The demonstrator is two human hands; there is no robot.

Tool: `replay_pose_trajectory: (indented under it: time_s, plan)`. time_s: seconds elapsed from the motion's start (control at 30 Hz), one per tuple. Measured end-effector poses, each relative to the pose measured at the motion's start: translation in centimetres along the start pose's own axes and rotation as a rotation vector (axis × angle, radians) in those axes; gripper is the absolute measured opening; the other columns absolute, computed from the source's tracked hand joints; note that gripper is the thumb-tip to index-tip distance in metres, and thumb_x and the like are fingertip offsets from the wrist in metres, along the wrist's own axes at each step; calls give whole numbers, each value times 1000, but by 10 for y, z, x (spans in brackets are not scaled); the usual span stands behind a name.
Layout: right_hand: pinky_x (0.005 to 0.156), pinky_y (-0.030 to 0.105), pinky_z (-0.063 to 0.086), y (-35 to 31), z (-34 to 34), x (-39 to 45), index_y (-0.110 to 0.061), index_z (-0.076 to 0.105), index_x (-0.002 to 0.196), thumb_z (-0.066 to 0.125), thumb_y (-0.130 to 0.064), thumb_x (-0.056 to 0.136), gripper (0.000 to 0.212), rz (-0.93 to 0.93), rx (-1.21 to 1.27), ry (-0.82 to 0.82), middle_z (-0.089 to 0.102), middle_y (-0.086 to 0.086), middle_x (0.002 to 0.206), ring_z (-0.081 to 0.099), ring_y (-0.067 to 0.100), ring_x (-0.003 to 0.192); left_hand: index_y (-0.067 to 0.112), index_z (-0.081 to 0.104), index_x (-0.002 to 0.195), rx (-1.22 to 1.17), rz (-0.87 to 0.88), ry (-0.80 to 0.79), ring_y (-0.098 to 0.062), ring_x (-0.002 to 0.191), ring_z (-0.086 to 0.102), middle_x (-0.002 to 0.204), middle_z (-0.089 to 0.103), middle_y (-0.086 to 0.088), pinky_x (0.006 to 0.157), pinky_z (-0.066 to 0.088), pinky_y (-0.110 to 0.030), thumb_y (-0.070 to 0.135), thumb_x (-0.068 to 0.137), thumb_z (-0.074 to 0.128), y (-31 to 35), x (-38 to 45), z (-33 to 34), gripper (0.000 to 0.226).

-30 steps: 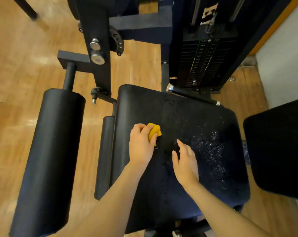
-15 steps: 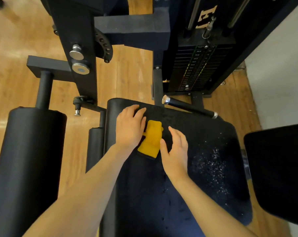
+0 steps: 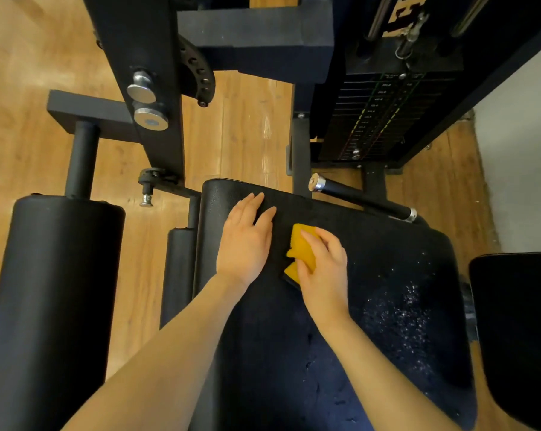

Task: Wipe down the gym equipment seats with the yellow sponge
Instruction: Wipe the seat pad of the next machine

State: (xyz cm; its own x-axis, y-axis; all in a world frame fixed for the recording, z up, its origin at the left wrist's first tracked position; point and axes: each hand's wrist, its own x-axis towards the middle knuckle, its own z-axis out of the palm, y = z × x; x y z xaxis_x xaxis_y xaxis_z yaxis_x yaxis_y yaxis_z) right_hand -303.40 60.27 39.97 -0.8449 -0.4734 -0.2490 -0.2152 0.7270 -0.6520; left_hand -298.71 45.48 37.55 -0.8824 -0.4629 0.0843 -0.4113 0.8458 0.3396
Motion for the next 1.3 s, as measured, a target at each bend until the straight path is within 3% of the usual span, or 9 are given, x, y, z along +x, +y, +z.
replay_pose_trajectory:
  time_s: [0.3,0.43,0.5,0.57,0.8,0.97,1.17,1.3]
  plan:
    - [107,28,34,17,-13,40,-19,53,135,67,-12,88,50,107,166,174,41,-1,141,40,17,131,7,61,124,88,5,-35,-36,131,42,138,51,-18,109,34,-46,10,89,64,1,1,1,35]
    - [100,25,34,4,-6,61,-20,56,133,62,-41,89,49,19,103,93,41,-2,140,34,16,129,8,60,124,96,6,-43,-35,132,41,139,50,-17,109,36,-47,10,89,63,2,2,0,36]
    - [98,31,40,2,-2,69,-20,59,129,57,-49,90,48,20,58,119,45,0,136,36,19,124,8,60,125,99,1,-48,-35,132,41,139,50,-17,110,36,-47,11,89,63,2,2,0,36]
    - [96,35,43,4,0,73,-19,61,126,58,-42,92,42,7,9,156,48,3,130,40,21,118,9,60,125,105,-2,-53,-35,132,41,139,50,-17,110,36,-47,12,90,62,3,2,0,35]
    - [85,22,41,7,8,42,-21,58,128,65,-17,90,39,12,-31,147,46,1,128,40,20,116,9,60,125,117,-14,-57,-35,132,42,138,51,-17,109,36,-48,12,90,62,5,2,0,35]
    - [82,25,47,21,15,-15,-18,63,123,71,-11,84,41,-60,-37,165,48,-1,126,43,19,114,9,59,125,131,-17,-62,-36,132,41,139,50,-18,109,34,-48,10,90,62,5,2,0,35]
    - [85,11,37,27,12,-31,-16,69,116,73,-12,83,34,-56,49,175,53,0,123,42,11,113,9,59,125,151,-14,-60,-37,131,42,138,50,-18,108,35,-48,10,89,63,6,2,0,36]
    - [90,27,41,20,1,4,-15,67,119,67,-15,88,31,17,123,212,51,3,126,43,18,115,9,59,125,148,-10,-59,-36,132,41,139,49,-18,109,34,-48,12,90,60,5,2,0,35]
